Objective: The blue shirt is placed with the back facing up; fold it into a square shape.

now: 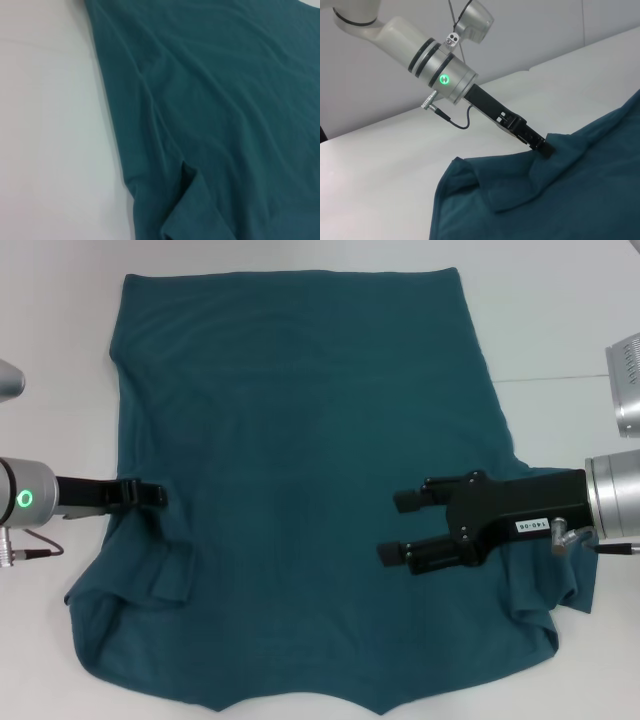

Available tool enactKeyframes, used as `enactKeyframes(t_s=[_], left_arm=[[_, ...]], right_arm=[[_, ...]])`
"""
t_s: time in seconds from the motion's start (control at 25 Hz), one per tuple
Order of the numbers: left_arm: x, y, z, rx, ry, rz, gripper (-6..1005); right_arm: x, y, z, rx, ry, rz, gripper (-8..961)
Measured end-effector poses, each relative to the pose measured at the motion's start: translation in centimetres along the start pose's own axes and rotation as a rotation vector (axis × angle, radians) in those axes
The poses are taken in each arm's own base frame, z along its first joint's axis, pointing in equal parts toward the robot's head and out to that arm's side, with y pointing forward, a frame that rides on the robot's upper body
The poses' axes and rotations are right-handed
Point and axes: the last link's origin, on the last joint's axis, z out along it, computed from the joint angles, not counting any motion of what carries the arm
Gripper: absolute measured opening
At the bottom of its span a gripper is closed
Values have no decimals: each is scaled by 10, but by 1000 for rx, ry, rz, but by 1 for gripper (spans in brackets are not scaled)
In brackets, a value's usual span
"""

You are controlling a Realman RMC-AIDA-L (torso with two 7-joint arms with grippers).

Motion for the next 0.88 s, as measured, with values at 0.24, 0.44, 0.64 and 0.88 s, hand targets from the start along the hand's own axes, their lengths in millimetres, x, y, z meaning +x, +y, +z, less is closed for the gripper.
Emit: enactKeyframes(t_s=[0.24,0.44,0.64,0.88], left_arm=[[4,10,2,-33,17,24,545],[11,25,7,-61,27,66,338],[14,40,11,-84,30,104,167],[14,49,14,-104,23,156,88]], right_arm=[[1,1,2,-6,-1,7,879],[1,1,2,-7,-2,7,880],[1,1,1,-6,-9,10,880],[1,1,1,-6,-12,11,880]])
